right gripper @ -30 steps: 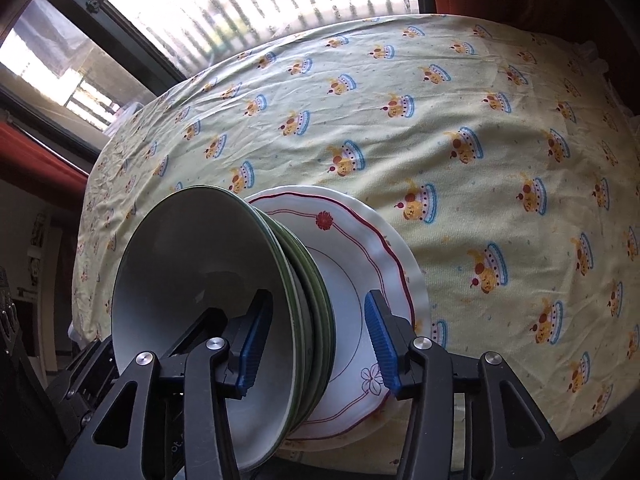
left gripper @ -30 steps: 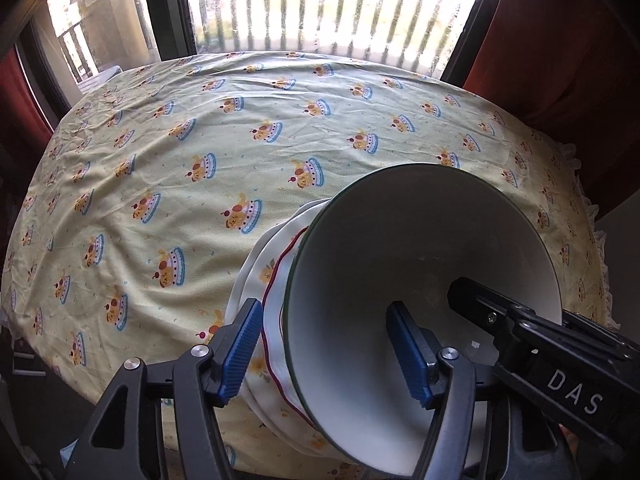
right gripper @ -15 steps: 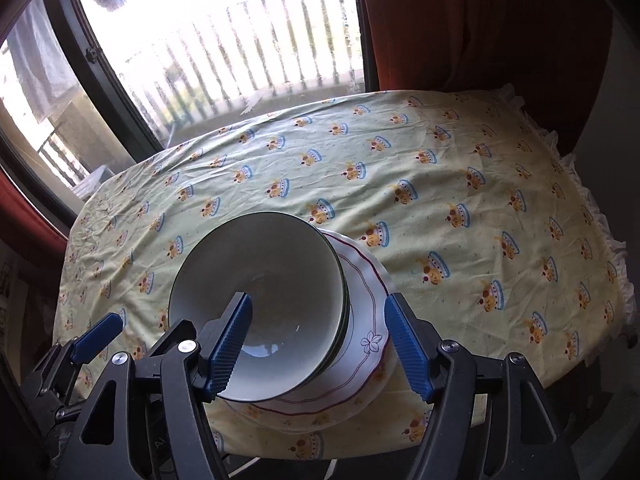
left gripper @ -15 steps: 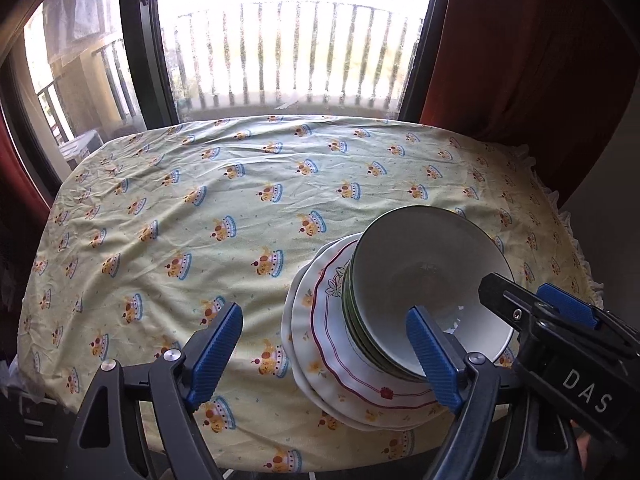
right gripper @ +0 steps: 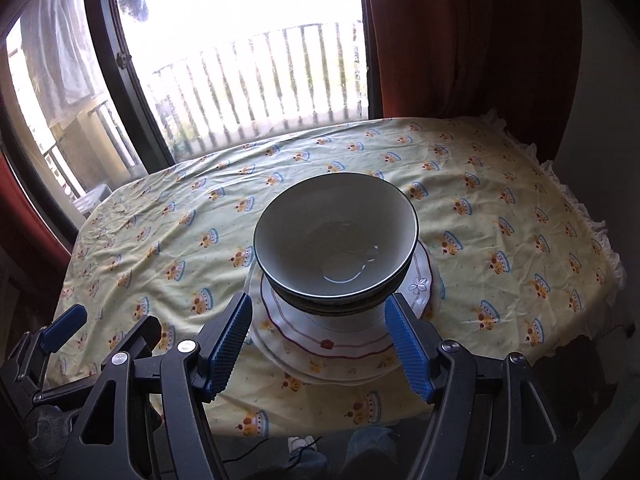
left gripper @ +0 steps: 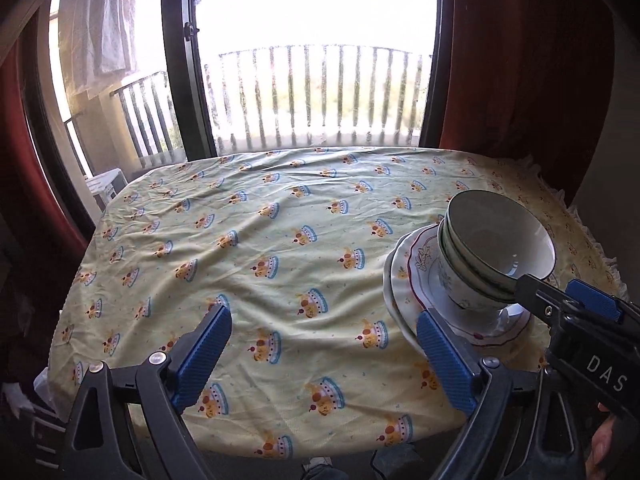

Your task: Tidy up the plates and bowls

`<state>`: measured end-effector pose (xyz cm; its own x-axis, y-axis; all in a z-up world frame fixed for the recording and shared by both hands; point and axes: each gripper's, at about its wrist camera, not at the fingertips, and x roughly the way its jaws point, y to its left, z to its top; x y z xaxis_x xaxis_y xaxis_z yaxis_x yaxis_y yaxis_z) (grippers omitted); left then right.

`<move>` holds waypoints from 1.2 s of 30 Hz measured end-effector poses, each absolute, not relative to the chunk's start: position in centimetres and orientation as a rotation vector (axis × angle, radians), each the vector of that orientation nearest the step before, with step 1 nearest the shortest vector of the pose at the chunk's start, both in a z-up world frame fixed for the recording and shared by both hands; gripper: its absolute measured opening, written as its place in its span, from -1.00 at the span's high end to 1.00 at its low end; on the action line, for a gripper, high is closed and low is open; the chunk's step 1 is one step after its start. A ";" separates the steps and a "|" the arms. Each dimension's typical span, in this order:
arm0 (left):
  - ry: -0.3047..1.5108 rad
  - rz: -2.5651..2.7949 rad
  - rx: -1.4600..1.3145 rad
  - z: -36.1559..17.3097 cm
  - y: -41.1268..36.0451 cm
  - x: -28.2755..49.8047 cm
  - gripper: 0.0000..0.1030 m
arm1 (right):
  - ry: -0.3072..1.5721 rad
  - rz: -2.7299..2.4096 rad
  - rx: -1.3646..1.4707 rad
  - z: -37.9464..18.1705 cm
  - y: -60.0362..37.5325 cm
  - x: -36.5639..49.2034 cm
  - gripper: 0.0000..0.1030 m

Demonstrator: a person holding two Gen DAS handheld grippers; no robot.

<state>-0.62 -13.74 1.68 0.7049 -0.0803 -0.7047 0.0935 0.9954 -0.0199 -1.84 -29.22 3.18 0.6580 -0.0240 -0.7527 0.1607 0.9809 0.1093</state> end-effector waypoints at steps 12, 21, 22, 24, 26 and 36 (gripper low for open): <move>0.718 -0.022 0.008 -1.1 -8.6 -3.4 -0.93 | 0.748 -0.050 0.090 0.3 -24.1 -4.4 -0.60; 0.735 -0.010 0.000 -1.8 -7.1 -4.4 -0.93 | 0.763 -0.047 0.094 -0.7 -22.6 -5.3 -0.61; 0.736 -0.008 -0.001 -1.8 -7.0 -4.5 -0.93 | 0.763 -0.047 0.092 -0.7 -22.4 -5.4 -0.61; 0.732 -0.004 -0.005 -1.8 -6.7 -4.6 -0.93 | 0.766 -0.045 0.094 -0.8 -22.2 -5.5 -0.61; 0.730 -0.009 -0.007 -1.7 -6.6 -4.7 -0.93 | 0.765 -0.045 0.095 -0.7 -22.0 -5.6 -0.62; 0.718 -0.032 -0.002 -1.5 -6.7 -4.7 -0.94 | 0.768 -0.085 0.099 -0.5 -22.0 -5.5 -0.66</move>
<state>-4.72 -6.75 -1.51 0.7528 -0.0295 -0.6576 0.0283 0.9995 -0.0124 -5.52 -21.95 -0.46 0.7163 -0.0407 -0.6966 0.1131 0.9919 0.0583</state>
